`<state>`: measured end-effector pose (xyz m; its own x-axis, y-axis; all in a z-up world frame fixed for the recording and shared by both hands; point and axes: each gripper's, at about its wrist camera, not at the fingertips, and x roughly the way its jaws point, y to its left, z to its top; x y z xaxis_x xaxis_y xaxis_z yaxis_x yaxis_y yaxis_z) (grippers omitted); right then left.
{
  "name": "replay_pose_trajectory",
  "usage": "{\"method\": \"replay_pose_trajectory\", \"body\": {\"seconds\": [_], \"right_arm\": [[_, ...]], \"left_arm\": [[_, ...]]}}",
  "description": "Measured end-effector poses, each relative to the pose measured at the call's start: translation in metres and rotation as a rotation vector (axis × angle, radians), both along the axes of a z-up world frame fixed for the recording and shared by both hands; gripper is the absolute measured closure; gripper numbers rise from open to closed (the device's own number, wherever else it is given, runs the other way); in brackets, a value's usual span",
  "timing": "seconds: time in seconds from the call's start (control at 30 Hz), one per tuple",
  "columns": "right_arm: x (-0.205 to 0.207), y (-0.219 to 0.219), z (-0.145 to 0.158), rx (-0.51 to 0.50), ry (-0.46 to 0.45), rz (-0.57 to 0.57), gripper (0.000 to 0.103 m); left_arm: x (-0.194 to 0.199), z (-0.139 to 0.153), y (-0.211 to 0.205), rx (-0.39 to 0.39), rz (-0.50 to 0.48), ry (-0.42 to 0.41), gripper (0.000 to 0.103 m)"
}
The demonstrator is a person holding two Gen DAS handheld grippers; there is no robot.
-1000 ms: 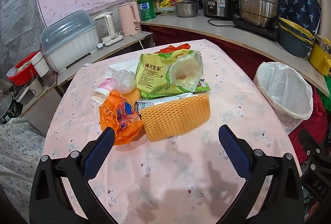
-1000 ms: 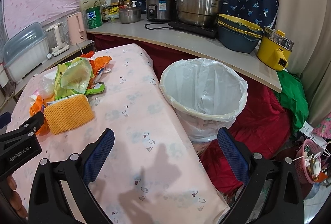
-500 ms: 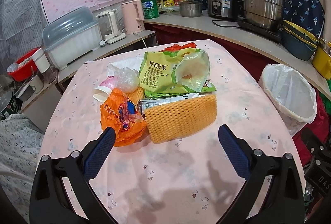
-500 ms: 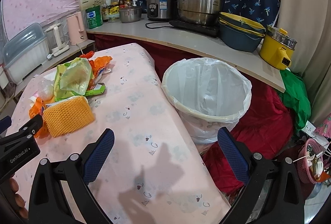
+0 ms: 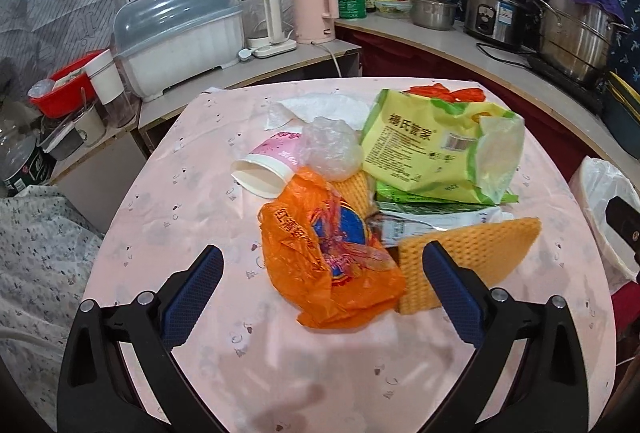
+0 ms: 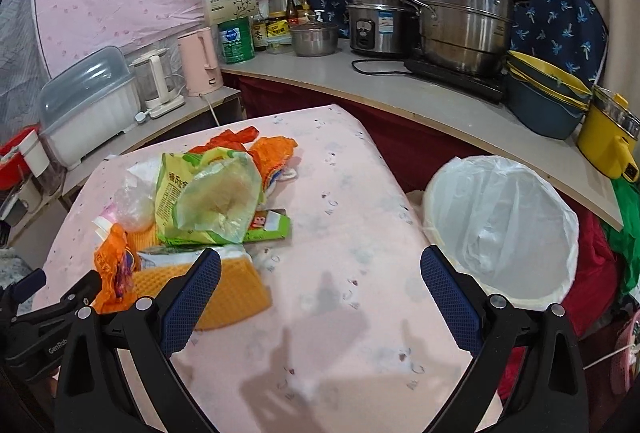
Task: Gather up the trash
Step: 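Grasp the yellow-green snack bag with the right tool while the left tool grasps the orange plastic bag, then carry the snack bag and orange bag with both tools over the white bin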
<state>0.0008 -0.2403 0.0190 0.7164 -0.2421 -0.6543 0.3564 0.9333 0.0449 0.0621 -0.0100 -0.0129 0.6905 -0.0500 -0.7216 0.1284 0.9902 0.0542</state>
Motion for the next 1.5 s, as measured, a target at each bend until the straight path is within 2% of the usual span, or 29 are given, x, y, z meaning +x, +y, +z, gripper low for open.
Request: {"method": "replay_pose_trajectory", "body": {"seconds": [0.17, 0.4, 0.57, 0.77, 0.83, 0.87, 0.93, 1.03, 1.2, 1.33, 1.5], "right_arm": [[0.037, 0.009, -0.003, 0.01, -0.001, 0.017, 0.007], [0.082, 0.007, -0.009, 0.039, 0.003, 0.013, 0.007], [0.11, 0.0, -0.012, 0.09, 0.002, 0.025, 0.007], [0.136, 0.009, -0.029, 0.129, 0.042, 0.071, 0.007], [0.138, 0.013, -0.035, 0.135, 0.051, 0.083, 0.019], [0.138, 0.013, -0.037, 0.142, 0.059, 0.092, 0.024], [0.136, 0.014, -0.04, 0.164, 0.064, 0.111, 0.044], [0.13, 0.015, -0.04, 0.181, 0.061, 0.122, 0.056], [0.111, 0.015, -0.031, 0.183, 0.036, 0.13, 0.062], [0.092, 0.011, -0.016, 0.174, -0.001, 0.124, 0.065], [0.068, 0.001, 0.007, 0.164, -0.056, 0.104, 0.065]], "left_arm": [[0.029, -0.016, 0.013, -0.017, 0.018, 0.051, 0.008], [0.063, -0.035, 0.01, -0.04, 0.018, 0.116, 0.008], [0.077, -0.045, 0.011, -0.065, 0.017, 0.151, 0.008], [0.086, -0.056, 0.011, -0.069, 0.021, 0.186, 0.008], [0.087, -0.059, 0.013, -0.075, 0.02, 0.195, 0.009], [0.087, -0.06, 0.014, -0.08, 0.017, 0.202, 0.014], [0.086, -0.062, 0.015, -0.095, 0.008, 0.22, 0.023], [0.08, -0.059, 0.016, -0.111, 0.004, 0.216, 0.037], [0.068, -0.045, 0.015, -0.124, -0.003, 0.199, 0.077], [0.055, -0.033, 0.015, -0.135, -0.016, 0.184, 0.087], [0.033, -0.011, 0.012, -0.137, -0.038, 0.138, 0.087]]}}
